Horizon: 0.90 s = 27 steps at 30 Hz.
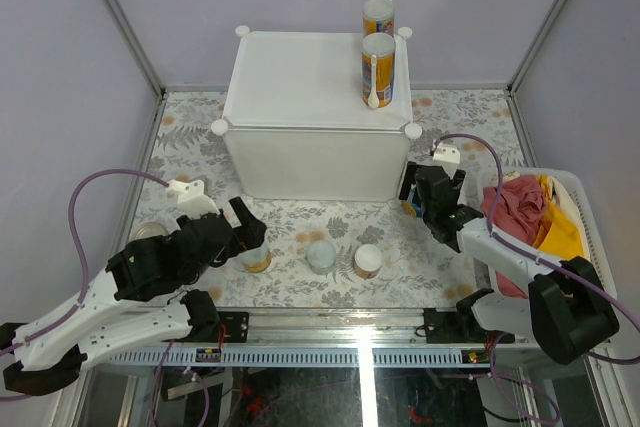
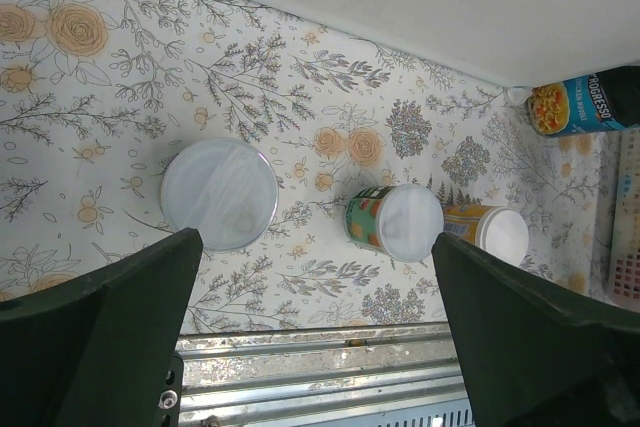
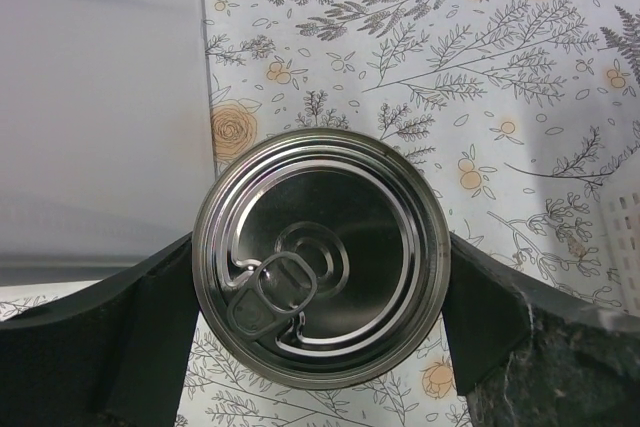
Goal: Place and organize the canned foods onto the counter
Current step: Pick up the canned food from the center of the board.
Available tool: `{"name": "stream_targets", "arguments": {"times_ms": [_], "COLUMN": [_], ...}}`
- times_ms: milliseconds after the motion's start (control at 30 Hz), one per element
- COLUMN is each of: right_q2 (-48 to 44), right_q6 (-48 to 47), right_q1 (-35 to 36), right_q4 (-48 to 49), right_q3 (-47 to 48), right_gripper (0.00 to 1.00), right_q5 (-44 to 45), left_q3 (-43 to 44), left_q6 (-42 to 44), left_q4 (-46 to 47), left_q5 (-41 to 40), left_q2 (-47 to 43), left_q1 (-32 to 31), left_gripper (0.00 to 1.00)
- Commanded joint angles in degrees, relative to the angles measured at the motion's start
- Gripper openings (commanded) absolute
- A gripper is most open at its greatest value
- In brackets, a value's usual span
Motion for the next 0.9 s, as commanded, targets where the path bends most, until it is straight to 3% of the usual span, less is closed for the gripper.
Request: {"name": "stream_targets", "arguments": {"times_ms": [0, 167, 667, 767, 867], "right_q2": [-0.44, -3.13, -17.8, -17.97, -16.77], "right_q6": [-0.8, -1.04, -0.16, -1.07, -1.38], "right_q1": [-0.8, -0.76, -0.06, 3.38, 10.11], "right_q4": [0.23, -1.64, -12.57, -14.0, -14.77], "right_q3": [-1.03, -1.68, -5.29, -4.5, -3.39], "right_gripper": [0.65, 0.46, 0.35, 0.35, 0.34], "right_q5": [-2.19, -3.02, -14.58, -16.39, -12.72], "left_q3": [0.84, 0.41, -1.2, -1.61, -1.81], "left_q6": [-1.06, -1.39, -0.16, 0.49, 1.32], "left_q4": [1.49, 1.75, 4.79, 5.77, 6.93], "left_q5": [-2.16, -1.93, -1.07, -0.72, -0.39], "left_q2": [-0.36, -0.75, -0.34, 0.24, 1.09], "left_q1": [-0.26, -0.23, -0.25, -0.3, -0.25], "left_gripper": [1.0, 1.0, 1.0, 1.0, 1.0]}}
